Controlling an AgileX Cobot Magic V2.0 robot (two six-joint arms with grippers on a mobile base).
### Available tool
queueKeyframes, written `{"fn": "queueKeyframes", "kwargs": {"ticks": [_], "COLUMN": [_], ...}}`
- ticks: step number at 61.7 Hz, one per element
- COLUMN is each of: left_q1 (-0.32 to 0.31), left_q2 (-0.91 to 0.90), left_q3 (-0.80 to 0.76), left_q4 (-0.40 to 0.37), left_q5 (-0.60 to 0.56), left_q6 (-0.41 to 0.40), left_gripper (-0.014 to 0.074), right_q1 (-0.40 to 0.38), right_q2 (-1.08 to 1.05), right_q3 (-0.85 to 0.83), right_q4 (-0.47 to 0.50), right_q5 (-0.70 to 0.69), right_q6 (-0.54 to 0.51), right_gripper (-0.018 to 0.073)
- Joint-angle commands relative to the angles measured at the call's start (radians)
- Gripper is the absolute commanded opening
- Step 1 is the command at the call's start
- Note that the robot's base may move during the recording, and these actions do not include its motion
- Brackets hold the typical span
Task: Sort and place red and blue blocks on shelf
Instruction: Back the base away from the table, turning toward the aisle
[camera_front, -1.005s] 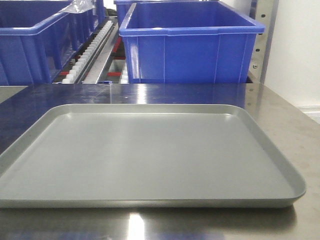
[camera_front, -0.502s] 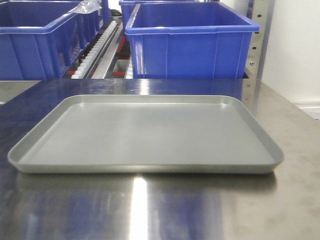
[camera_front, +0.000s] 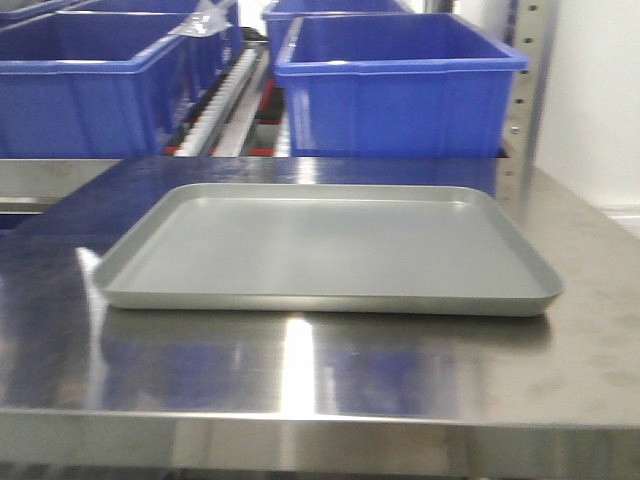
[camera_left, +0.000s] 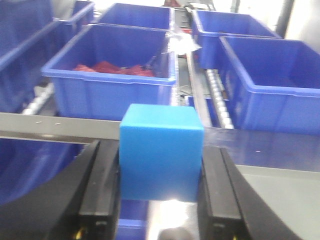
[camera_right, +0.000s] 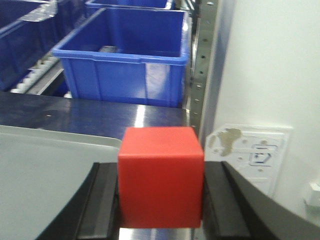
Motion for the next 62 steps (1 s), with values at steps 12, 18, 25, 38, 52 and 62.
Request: {"fn": "queueKeyframes", "kwargs": {"ticks": [12,18,25,38,52,62], "left_q1": [0.001,0.001,0.001,0.001,0.001,0.001], "left_q2": [0.014,0.014,0.014,0.014,0.014,0.014], "left_q3": [-0.031,-0.031,-0.031,-0.031,-0.031,-0.031], "left_q4": [-0.003,-0.003,-0.003,-0.003,-0.003,-0.003], "left_q5": [-0.096,-0.096,-0.096,-0.096,-0.096,-0.096], "left_q6": [-0.011,-0.011,-0.011,-0.011,-0.011,-0.011], "left_gripper": [0.0124,0.0124,0.0124,0.0124,0.0124,0.0124], "right_q1": [-0.006,-0.006,-0.006,-0.006,-0.006,-0.006], "right_q2": [0.01,0.01,0.01,0.01,0.01,0.01], "right_q3": [-0.028,-0.028,-0.028,-0.028,-0.028,-0.028], "right_q4": [-0.006,-0.006,-0.006,-0.006,-0.006,-0.006], "right_q5": [-0.087,-0.087,-0.087,-0.087,-0.087,-0.087], "right_q6": [-0.006,-0.006,-0.006,-0.006,-0.006,-0.006], "right_gripper": [0.0121,0.0121,0.0121,0.0121,0.0121,0.0121]}}
